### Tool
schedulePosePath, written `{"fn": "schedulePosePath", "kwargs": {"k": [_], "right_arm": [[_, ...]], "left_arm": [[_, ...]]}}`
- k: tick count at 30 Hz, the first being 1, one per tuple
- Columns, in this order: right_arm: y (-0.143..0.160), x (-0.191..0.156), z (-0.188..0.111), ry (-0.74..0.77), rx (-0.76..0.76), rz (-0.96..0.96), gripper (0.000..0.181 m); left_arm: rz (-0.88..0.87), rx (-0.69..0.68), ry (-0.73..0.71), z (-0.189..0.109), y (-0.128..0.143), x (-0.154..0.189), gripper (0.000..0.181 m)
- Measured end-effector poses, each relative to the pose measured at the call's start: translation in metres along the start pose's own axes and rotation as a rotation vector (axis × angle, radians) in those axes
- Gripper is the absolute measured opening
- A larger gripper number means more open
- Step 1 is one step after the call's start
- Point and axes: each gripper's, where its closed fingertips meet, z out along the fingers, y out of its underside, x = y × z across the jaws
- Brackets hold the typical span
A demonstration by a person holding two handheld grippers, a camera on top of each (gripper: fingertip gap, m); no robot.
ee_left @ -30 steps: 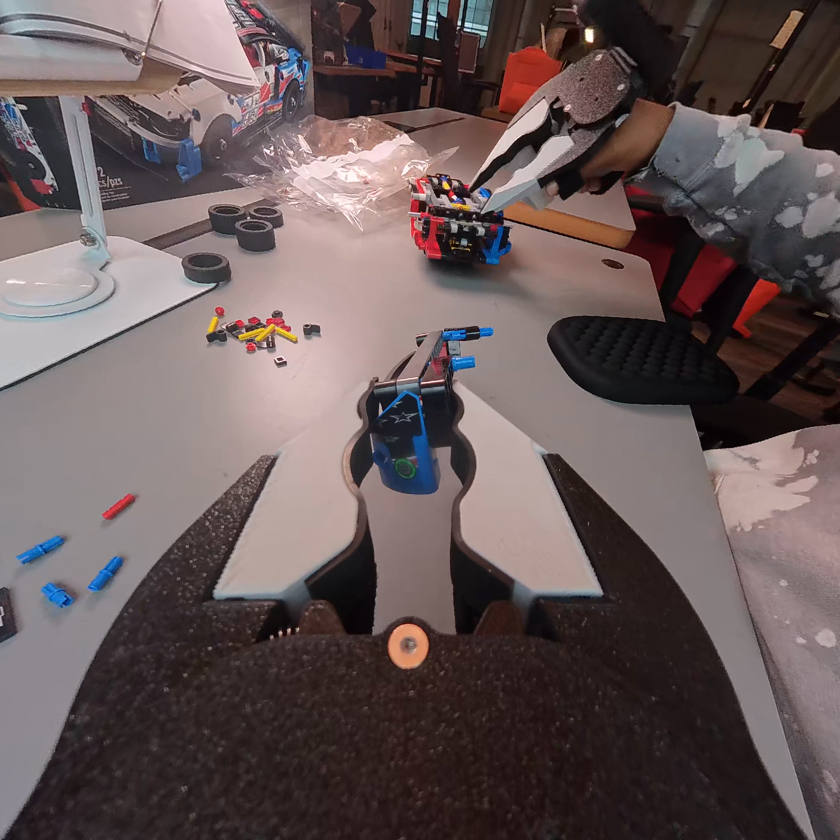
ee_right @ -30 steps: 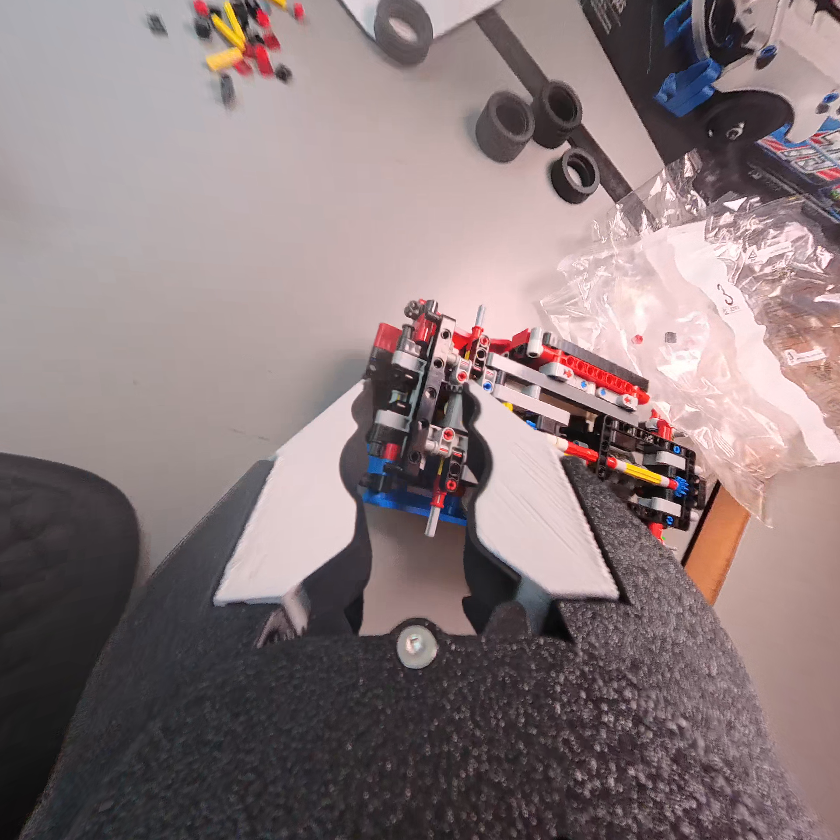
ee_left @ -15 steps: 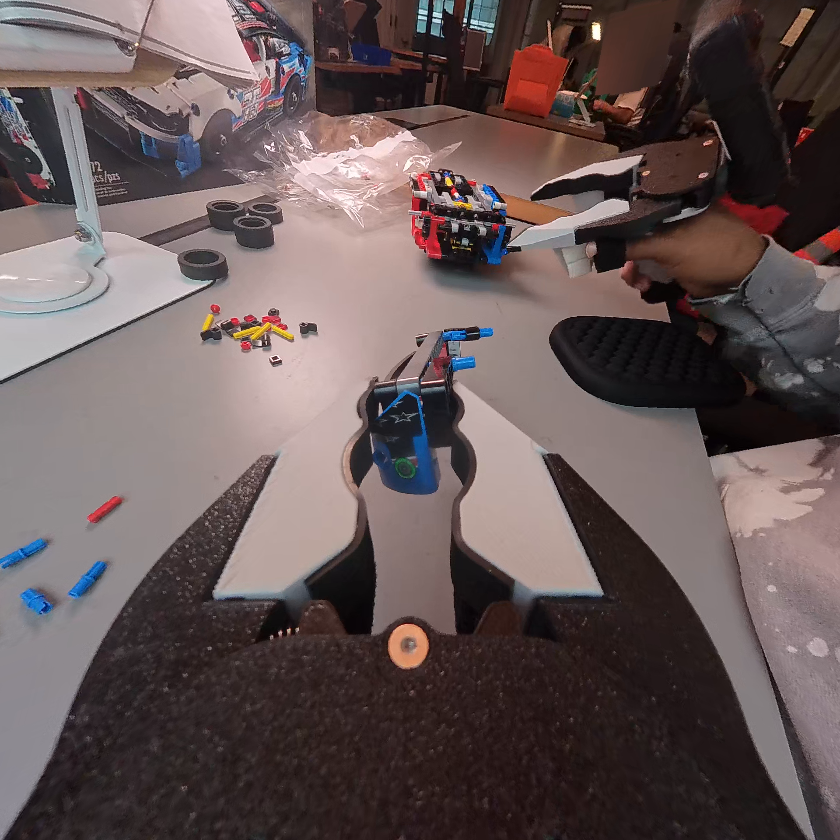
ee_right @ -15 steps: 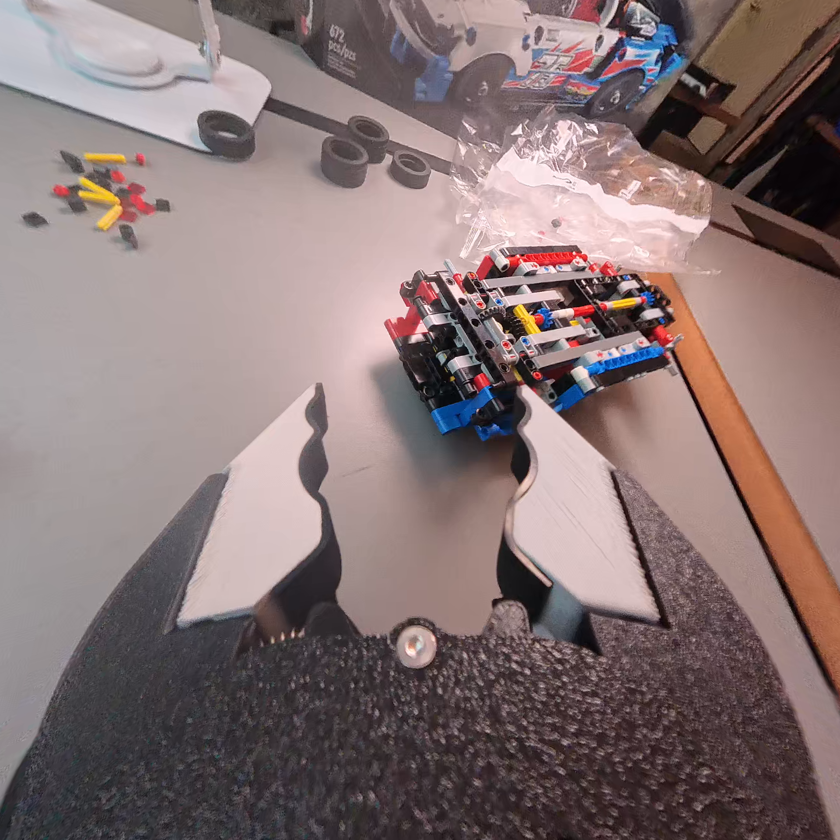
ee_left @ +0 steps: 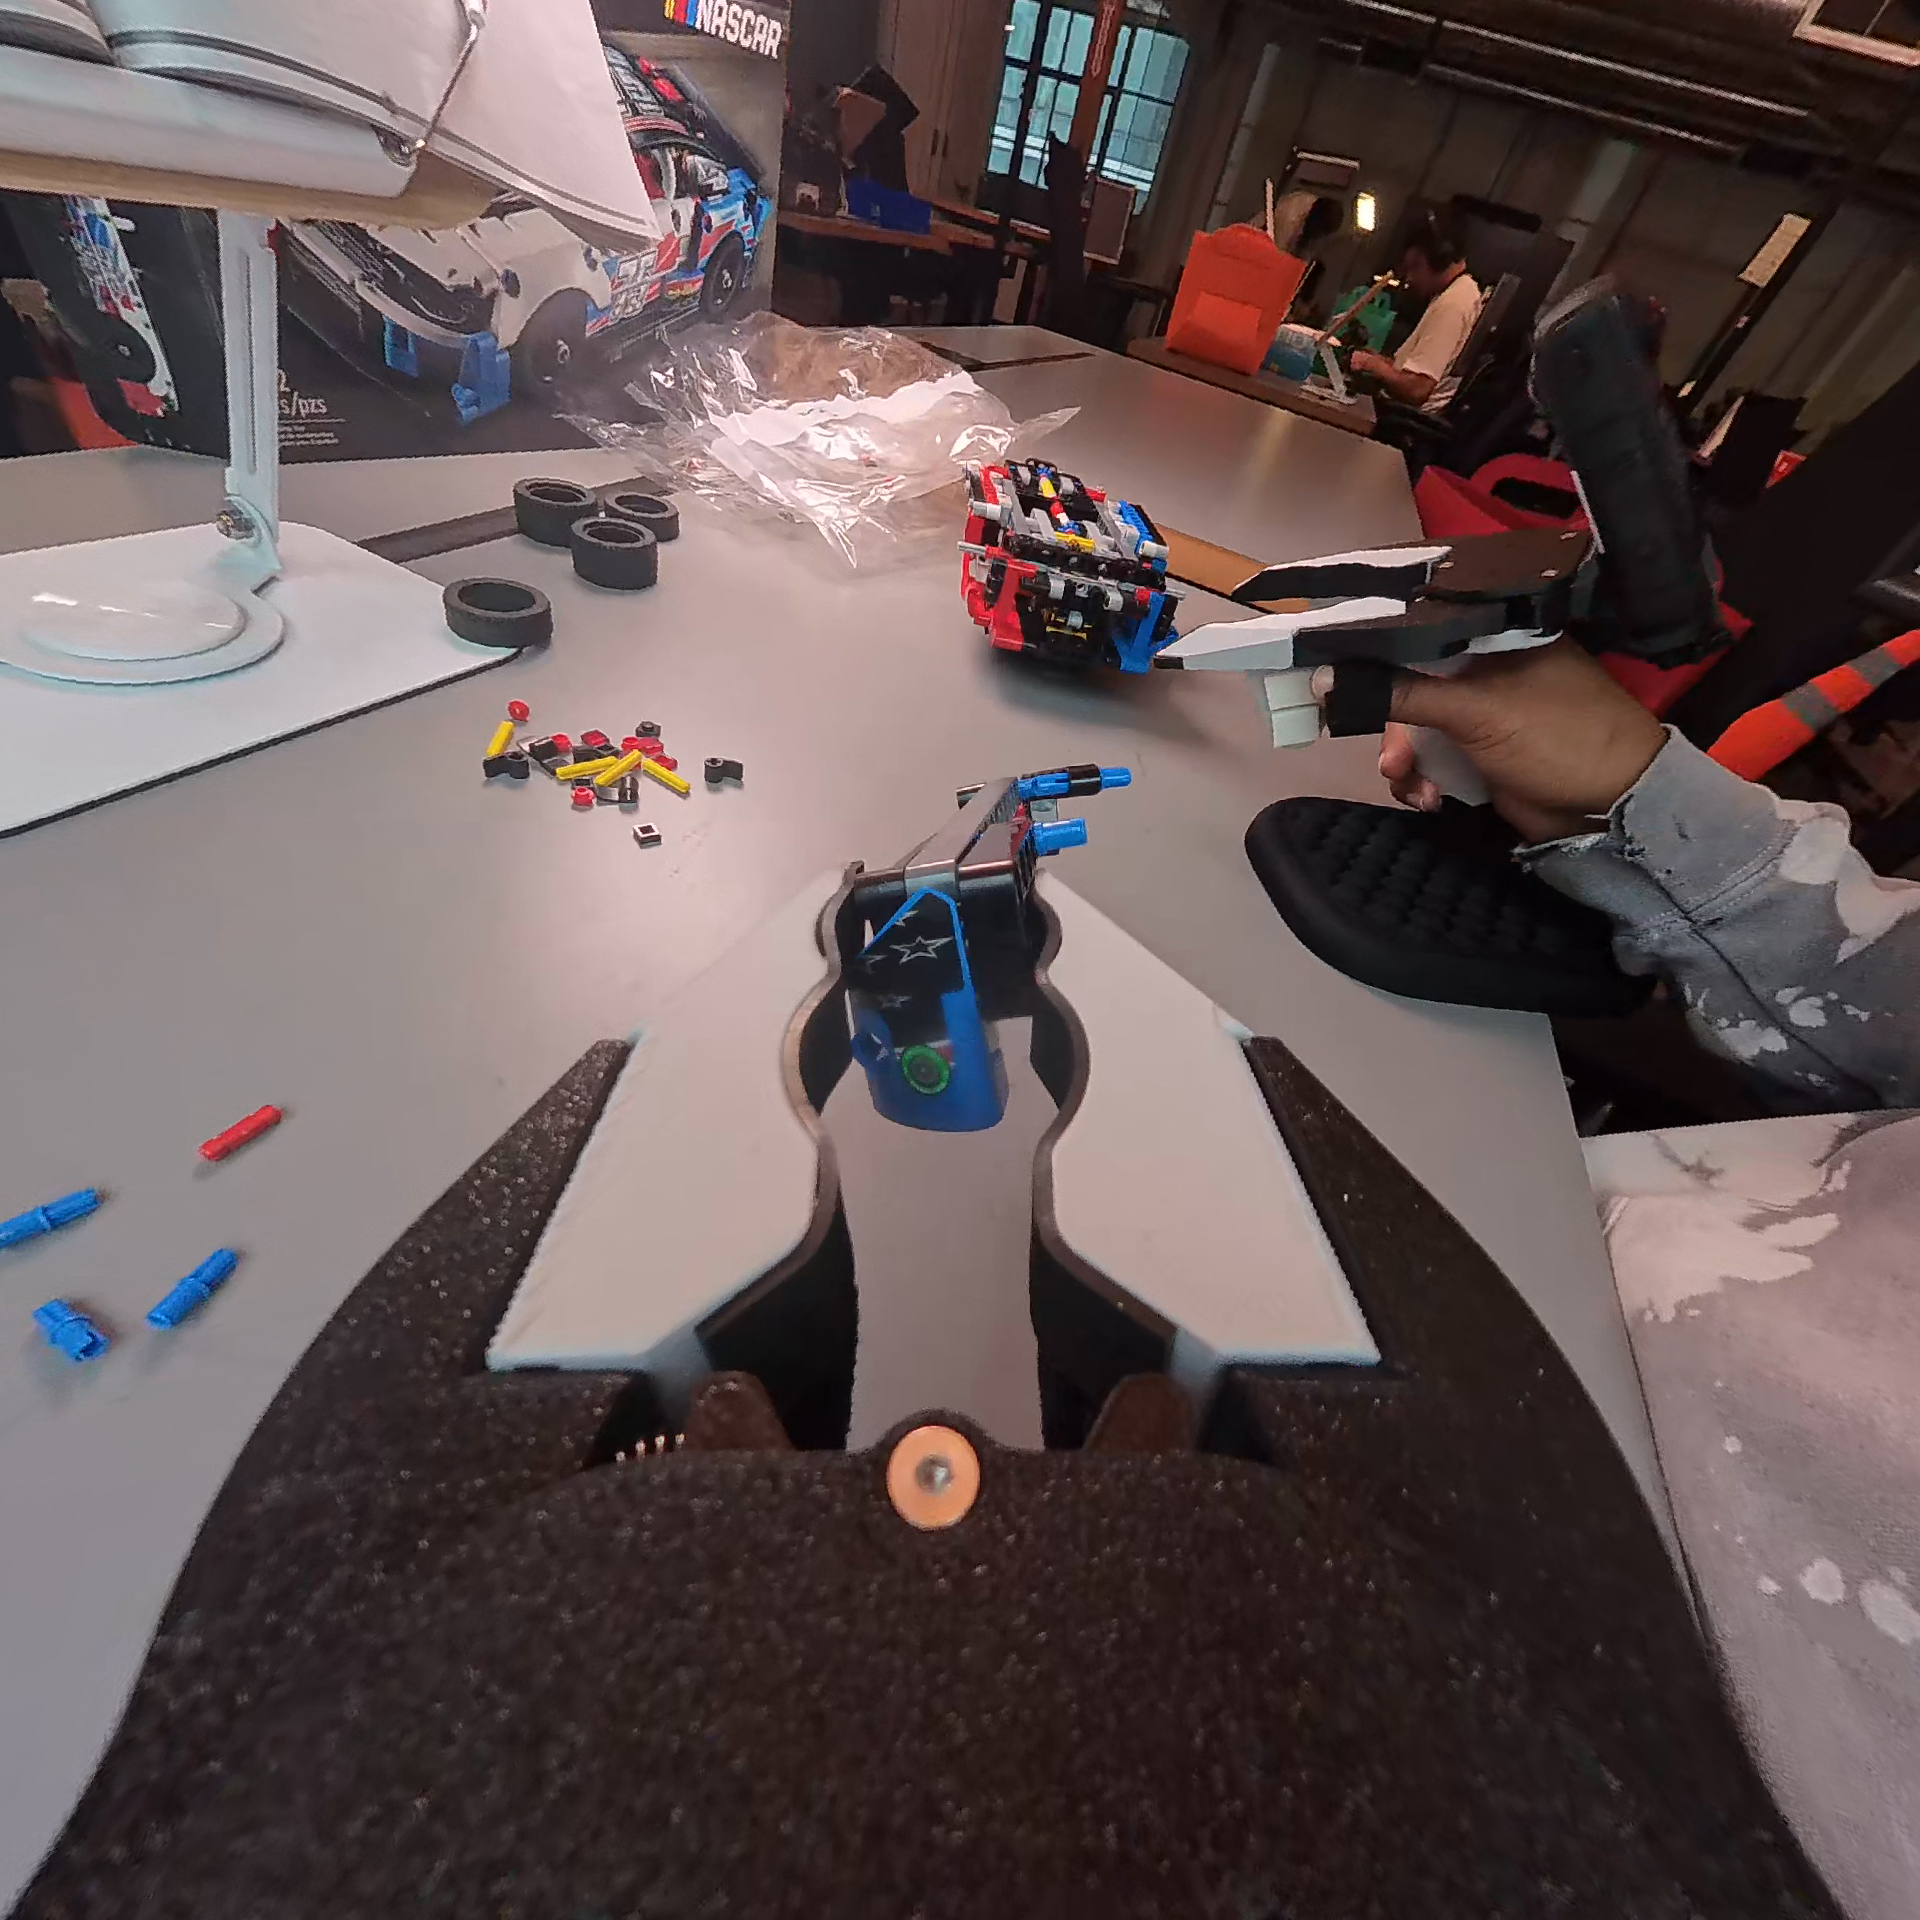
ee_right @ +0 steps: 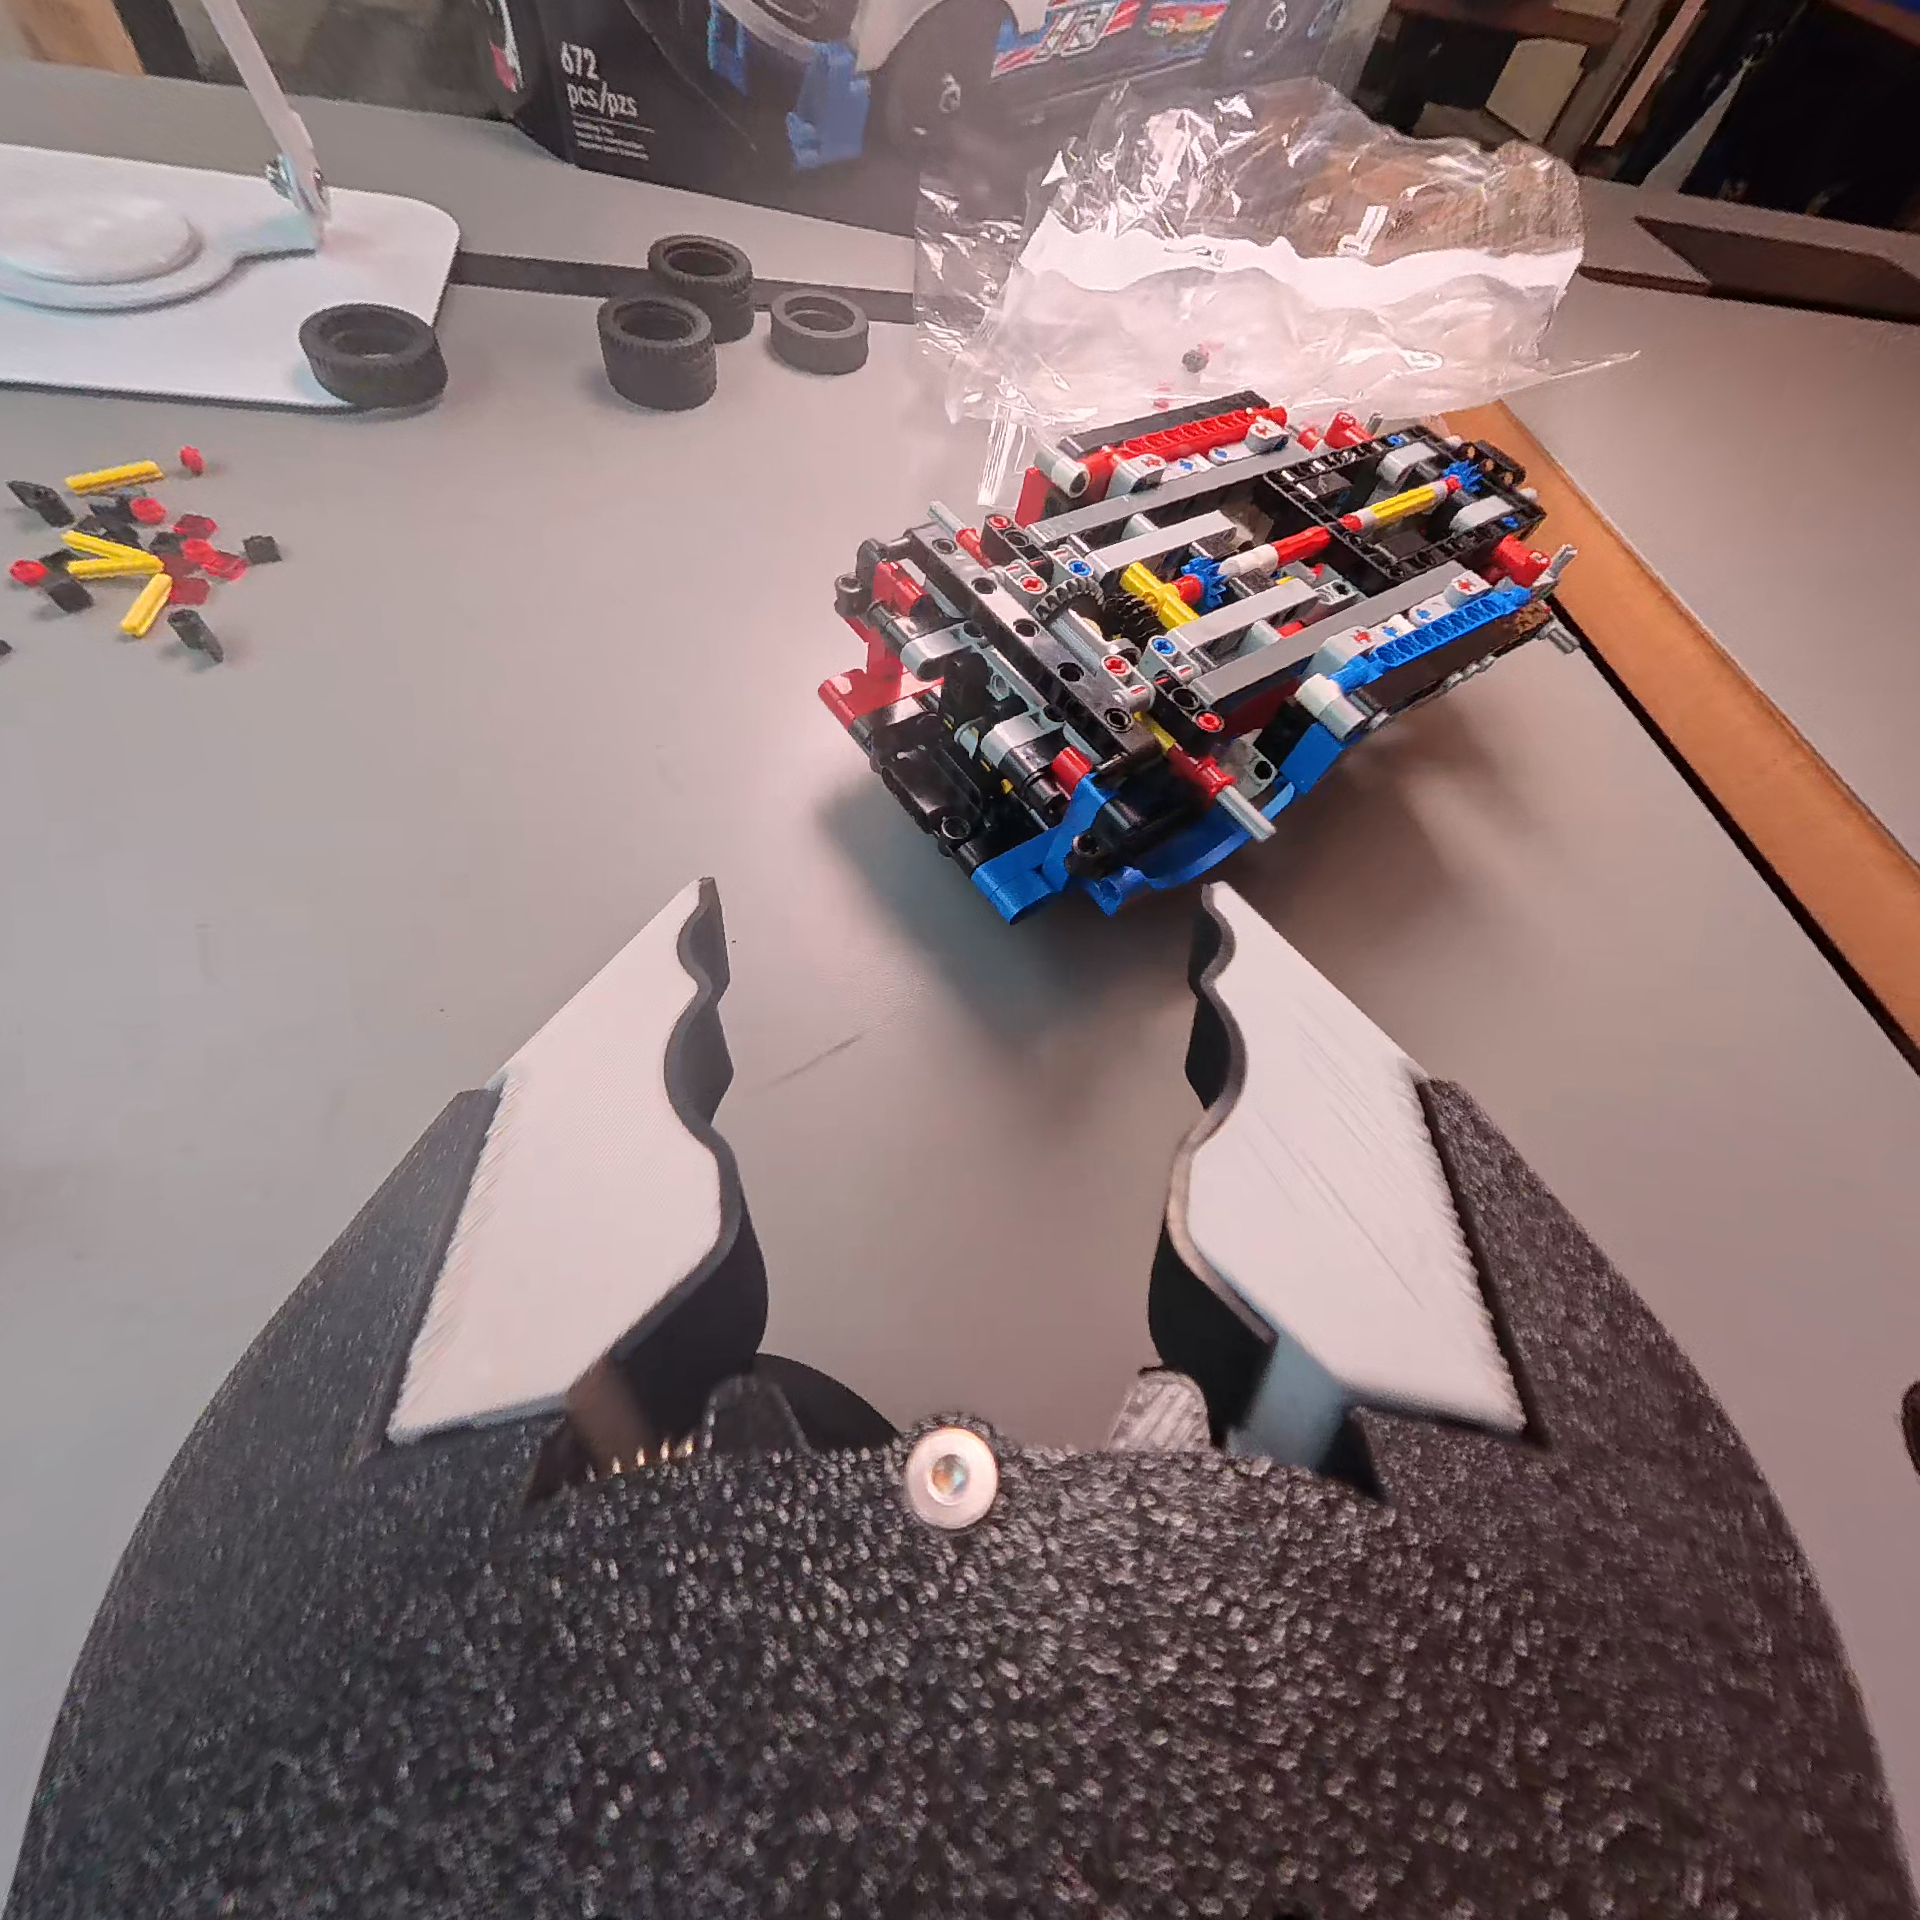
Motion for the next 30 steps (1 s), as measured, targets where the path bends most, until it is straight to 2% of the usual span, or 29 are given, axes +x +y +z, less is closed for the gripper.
{"fn": "schedulePosePath", "kwargs": {"k": [6, 9, 11, 14, 18, 20, 23, 26, 30], "right_arm": [[-0.002, 0.0, -0.005, -0.016, 0.021, 0.016, 0.09], [-0.015, -0.012, -0.011, -0.068, 0.082, -0.012, 0.086], [-0.029, -0.039, -0.016, -0.188, 0.137, -0.051, 0.084], [-0.044, -0.102, -0.032, -0.447, 0.188, -0.149, 0.08], [-0.049, -0.192, -0.078, -0.858, 0.227, -0.279, 0.075], [-0.047, -0.219, -0.095, -0.972, 0.246, -0.383, 0.075], [-0.041, -0.237, -0.097, -1.017, 0.277, -0.575, 0.074], [-0.037, -0.244, -0.084, -1.007, 0.306, -0.706, 0.07], [-0.034, -0.251, -0.064, -1.006, 0.306, -0.758, 0.061]], "left_arm": [[0.005, -0.007, 0.003, 0.001, 0.002, 0.001, 0.028], [0.018, -0.004, 0.001, 0.002, 0.001, 0.002, 0.027], [0.028, 0.007, 0.002, 0.002, -0.001, 0.003, 0.027], [0.058, 0.032, 0.008, 0.004, -0.005, 0.005, 0.027], [0.131, 0.049, -0.016, 0.008, -0.008, 0.005, 0.027], [0.193, 0.059, -0.025, 0.01, -0.009, 0.007, 0.027], [0.281, 0.073, -0.028, 0.012, -0.01, 0.013, 0.027], [0.322, 0.072, -0.036, 0.014, -0.009, 0.014, 0.028], [0.328, 0.066, -0.045, 0.016, -0.007, 0.011, 0.028]]}}
